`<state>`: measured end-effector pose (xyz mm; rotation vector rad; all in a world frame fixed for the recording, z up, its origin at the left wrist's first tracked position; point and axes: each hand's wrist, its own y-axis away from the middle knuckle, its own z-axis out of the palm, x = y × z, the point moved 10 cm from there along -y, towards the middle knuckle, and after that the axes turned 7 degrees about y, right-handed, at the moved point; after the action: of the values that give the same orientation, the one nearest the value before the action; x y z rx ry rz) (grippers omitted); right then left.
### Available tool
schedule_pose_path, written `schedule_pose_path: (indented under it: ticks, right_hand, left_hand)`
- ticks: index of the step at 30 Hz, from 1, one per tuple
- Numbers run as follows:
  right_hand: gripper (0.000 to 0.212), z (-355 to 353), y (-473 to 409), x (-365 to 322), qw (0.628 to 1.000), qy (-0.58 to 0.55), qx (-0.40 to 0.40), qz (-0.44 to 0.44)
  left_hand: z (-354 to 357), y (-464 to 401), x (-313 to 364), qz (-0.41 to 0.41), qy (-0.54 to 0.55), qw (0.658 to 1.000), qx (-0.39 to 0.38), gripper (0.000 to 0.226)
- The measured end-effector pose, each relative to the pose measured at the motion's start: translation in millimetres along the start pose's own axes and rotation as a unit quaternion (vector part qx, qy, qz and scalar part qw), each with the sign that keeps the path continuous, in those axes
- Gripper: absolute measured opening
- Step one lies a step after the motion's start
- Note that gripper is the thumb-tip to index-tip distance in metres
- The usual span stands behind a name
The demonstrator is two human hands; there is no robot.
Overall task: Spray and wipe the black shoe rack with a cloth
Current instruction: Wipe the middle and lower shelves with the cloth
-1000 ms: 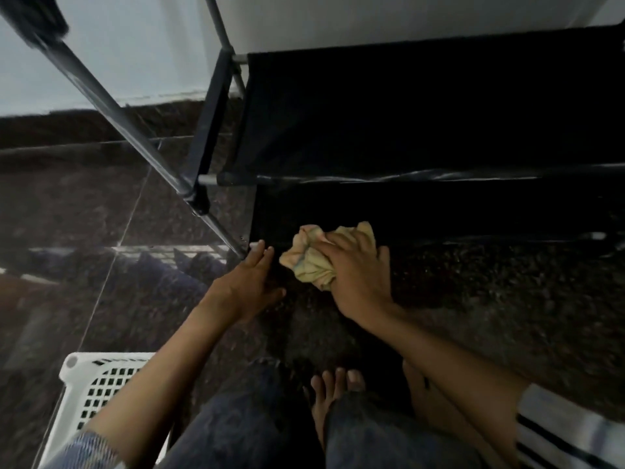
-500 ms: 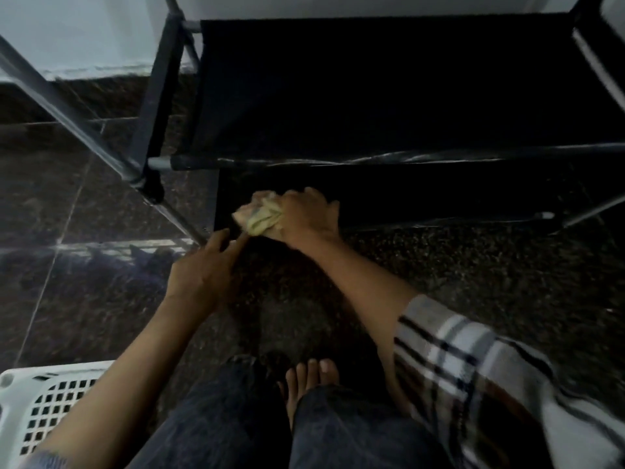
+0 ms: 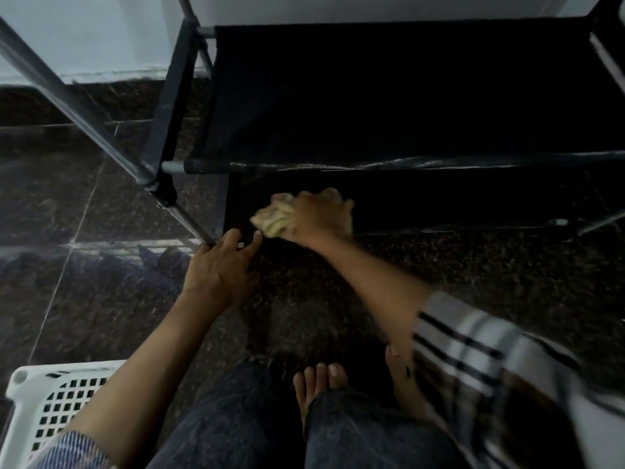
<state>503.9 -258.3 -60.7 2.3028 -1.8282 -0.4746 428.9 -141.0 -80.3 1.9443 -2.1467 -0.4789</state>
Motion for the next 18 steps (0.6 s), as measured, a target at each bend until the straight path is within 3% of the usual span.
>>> schedule_pose_path:
  ticks: [3,6,10,13,18]
  right_hand:
    - [0.051,-2,-14,-42,0.996,0.046,-0.006,-0.081]
    - [0.050,-1,-18,-27,0.991,0.033,-0.040,-0.125]
    - [0.032,6,-11,39,0.991,0.074,-0.064,-0.085]
    - [0.036,9,-5,71,0.993,0.062,-0.089,-0.039]
    - [0.050,6,-11,-3,0.994,0.011,-0.068,-0.088]
  left_hand:
    - [2,2,1,0.010,0.006,1.000,-0.008,0.076]
    - [3,6,2,0.013,0.001,1.000,-0.006,0.082]
    - [8,9,-1,0.008,0.007,1.000,-0.021,0.082]
    - [5,9,-2,0.017,0.007,1.000,-0.017,0.080]
    - [2,8,-1,0.020,0.013,1.000,-0.017,0.075]
